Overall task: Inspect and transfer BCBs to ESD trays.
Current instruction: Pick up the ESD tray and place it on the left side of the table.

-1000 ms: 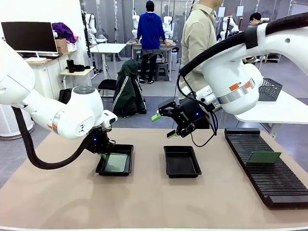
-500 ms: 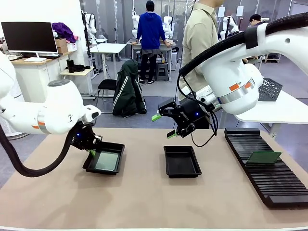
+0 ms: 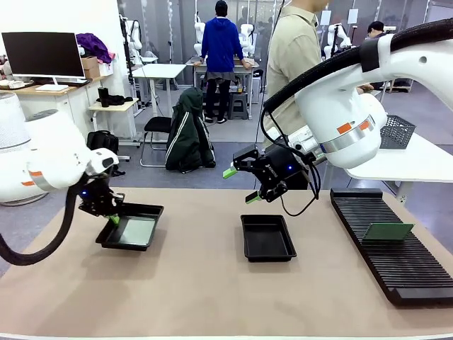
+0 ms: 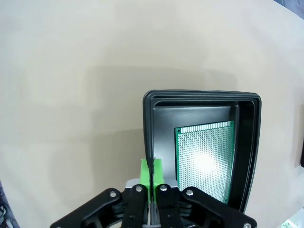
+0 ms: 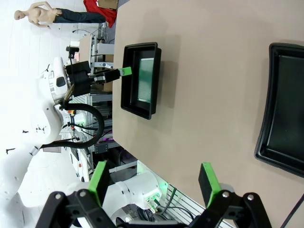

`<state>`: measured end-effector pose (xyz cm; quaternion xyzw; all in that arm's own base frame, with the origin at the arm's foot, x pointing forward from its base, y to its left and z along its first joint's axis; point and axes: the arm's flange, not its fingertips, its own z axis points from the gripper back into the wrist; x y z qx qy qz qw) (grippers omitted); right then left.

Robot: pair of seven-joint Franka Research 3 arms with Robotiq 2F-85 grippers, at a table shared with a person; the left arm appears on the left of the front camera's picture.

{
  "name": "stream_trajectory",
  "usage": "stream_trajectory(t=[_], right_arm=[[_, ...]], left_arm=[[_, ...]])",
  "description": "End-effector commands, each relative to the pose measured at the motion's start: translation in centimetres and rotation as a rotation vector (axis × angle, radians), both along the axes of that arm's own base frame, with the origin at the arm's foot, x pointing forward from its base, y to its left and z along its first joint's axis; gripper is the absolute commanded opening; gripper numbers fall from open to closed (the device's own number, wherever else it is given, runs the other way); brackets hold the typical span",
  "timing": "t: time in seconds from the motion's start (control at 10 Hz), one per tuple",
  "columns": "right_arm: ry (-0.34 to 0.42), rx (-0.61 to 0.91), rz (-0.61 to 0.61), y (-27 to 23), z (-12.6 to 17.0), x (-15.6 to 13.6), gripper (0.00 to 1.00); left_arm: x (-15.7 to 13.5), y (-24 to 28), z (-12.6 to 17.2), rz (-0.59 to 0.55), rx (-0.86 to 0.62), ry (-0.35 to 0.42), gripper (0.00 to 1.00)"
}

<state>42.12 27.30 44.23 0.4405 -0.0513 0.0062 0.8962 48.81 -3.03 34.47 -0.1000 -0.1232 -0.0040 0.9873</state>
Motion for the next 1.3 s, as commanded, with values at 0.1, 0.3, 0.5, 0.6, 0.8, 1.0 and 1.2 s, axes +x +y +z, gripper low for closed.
stream_trajectory(t=[0.1,0.3,0.5,0.6,0.8,1.0,1.2], right_arm=[[0.000,-0.001,-0.004,0.1,0.0,0.0,1.00],[0.000,-0.001,-0.004,0.1,0.0,0.0,1.00],[0.000,-0.001,-0.004,0.1,0.0,0.0,1.00],[0.000,-0.001,-0.004,0.1,0.0,0.0,1.00],[0.000,-0.001,-0.004,0.1,0.0,0.0,1.00],[0.000,-0.001,-0.004,0.1,0.0,0.0,1.00],[0.000,-0.001,-0.004,0.1,0.0,0.0,1.00]], left_arm=[[-1.4,5.5,0.0,0.010,-0.031,-0.023,0.03],[-1.6,9.0,0.2,0.023,-0.037,-0.022,0.03],[-1.8,12.2,-0.1,0.024,-0.051,-0.022,0.03],[-1.8,13.3,-0.2,0.028,-0.060,-0.019,0.03],[-1.4,15.0,-0.7,0.035,-0.081,-0.017,0.03],[-1.3,15.9,-1.6,0.036,-0.094,-0.014,0.03],[-0.9,15.9,-2.5,0.039,-0.096,-0.018,0.03]])
